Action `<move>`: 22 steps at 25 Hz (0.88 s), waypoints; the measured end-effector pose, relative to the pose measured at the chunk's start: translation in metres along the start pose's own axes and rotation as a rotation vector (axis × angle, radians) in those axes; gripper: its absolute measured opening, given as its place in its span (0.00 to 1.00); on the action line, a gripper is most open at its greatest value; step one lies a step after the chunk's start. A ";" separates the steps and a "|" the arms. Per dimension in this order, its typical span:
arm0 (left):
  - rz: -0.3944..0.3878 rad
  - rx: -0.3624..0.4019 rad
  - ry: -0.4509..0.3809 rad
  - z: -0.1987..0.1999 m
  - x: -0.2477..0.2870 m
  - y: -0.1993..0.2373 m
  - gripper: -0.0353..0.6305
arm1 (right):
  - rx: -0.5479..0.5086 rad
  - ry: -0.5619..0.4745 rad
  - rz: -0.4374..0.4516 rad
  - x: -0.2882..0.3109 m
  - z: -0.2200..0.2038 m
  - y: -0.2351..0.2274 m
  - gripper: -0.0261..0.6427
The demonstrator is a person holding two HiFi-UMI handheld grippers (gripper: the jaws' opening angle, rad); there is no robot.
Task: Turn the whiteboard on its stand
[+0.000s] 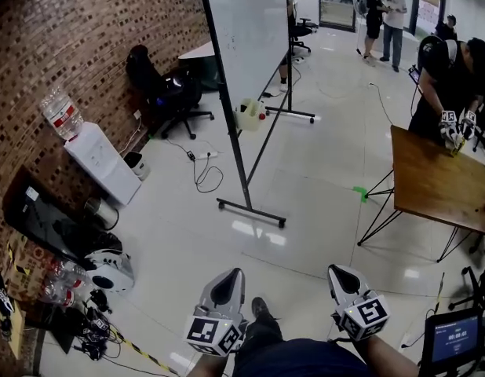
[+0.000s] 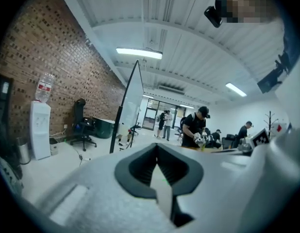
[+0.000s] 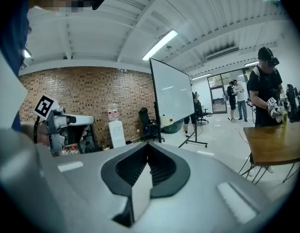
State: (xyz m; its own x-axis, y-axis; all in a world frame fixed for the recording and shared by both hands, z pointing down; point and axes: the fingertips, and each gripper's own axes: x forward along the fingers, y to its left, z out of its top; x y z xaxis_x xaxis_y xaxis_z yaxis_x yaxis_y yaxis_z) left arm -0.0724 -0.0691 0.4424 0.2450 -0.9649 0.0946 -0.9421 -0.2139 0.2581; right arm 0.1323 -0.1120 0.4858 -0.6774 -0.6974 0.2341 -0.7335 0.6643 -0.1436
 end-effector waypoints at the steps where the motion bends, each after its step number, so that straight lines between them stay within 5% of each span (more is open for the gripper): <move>1: -0.004 -0.005 -0.008 0.009 0.011 0.010 0.06 | -0.004 -0.007 -0.010 0.013 0.009 -0.002 0.05; 10: -0.162 -0.016 -0.024 0.064 0.096 0.060 0.11 | -0.001 -0.026 -0.072 0.107 0.069 -0.022 0.05; 16: -0.142 0.032 -0.031 0.096 0.137 0.087 0.22 | -0.006 -0.063 -0.098 0.155 0.102 -0.043 0.05; 22: -0.103 0.087 -0.079 0.121 0.198 0.128 0.21 | 0.009 -0.097 -0.061 0.209 0.112 -0.072 0.05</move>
State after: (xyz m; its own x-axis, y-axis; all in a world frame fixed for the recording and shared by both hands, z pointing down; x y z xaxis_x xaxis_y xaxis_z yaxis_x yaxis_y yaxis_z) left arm -0.1727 -0.3058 0.3775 0.3257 -0.9455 -0.0046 -0.9301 -0.3213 0.1778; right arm 0.0378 -0.3359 0.4372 -0.6337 -0.7591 0.1488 -0.7734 0.6180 -0.1409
